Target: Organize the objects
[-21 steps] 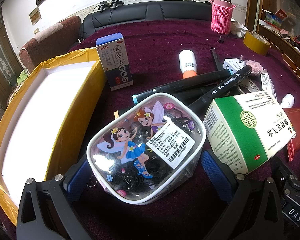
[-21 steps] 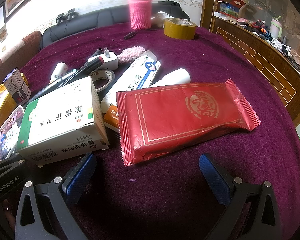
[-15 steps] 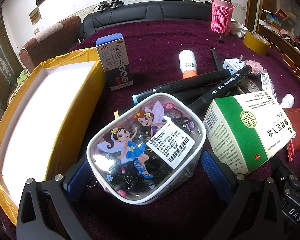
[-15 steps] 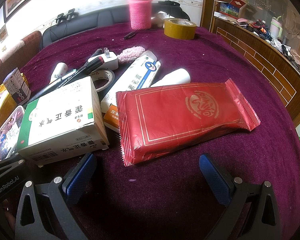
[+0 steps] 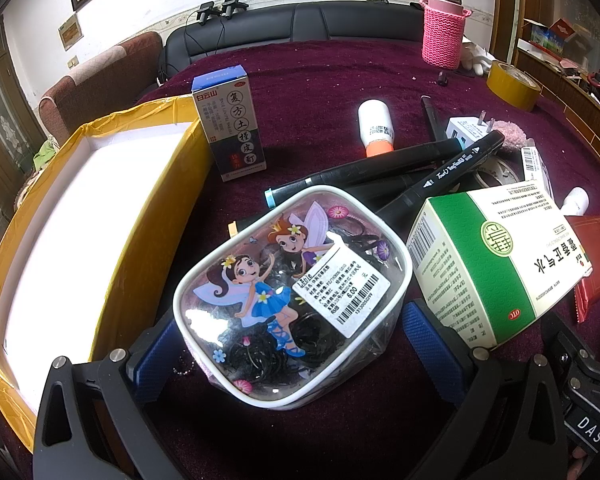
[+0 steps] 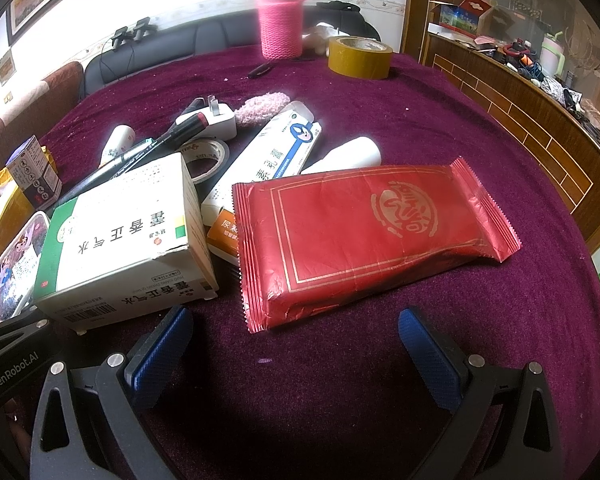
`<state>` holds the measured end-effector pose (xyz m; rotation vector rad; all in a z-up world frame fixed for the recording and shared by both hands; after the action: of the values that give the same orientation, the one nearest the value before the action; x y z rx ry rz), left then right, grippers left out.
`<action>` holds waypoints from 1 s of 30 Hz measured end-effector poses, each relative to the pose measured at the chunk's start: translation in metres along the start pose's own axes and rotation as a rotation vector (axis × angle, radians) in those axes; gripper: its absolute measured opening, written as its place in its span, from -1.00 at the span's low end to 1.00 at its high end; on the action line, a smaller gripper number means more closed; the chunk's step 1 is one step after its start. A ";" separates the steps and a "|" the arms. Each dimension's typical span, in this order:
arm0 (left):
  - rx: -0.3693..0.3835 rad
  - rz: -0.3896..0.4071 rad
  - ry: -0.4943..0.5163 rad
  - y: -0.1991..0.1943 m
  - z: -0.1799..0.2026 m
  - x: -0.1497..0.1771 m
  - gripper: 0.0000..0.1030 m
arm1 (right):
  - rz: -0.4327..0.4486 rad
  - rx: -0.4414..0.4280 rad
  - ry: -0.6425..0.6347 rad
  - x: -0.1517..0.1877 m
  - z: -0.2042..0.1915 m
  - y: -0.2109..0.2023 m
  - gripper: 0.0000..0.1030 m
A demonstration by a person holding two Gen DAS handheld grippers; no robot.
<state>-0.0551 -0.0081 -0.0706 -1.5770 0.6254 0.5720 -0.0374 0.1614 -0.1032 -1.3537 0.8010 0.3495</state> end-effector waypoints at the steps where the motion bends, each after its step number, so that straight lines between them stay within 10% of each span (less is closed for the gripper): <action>1: 0.000 0.000 0.000 0.000 0.000 0.000 1.00 | 0.000 0.000 0.000 0.000 0.000 0.000 1.00; 30: -0.006 -0.019 -0.012 0.001 0.000 0.004 1.00 | 0.001 -0.007 0.001 -0.001 -0.001 0.002 1.00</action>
<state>-0.0526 -0.0086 -0.0744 -1.5828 0.5997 0.5697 -0.0396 0.1614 -0.1043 -1.3598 0.8025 0.3526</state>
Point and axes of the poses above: each gripper's, at about its wrist camera, not at the fingertips, and y roughly the way its jaws point, z to its right, x to its underside, the point moved 9 cm from there along y, roughly the way its jaws point, and after that the axes turned 7 degrees about z, right-handed, at the moved point
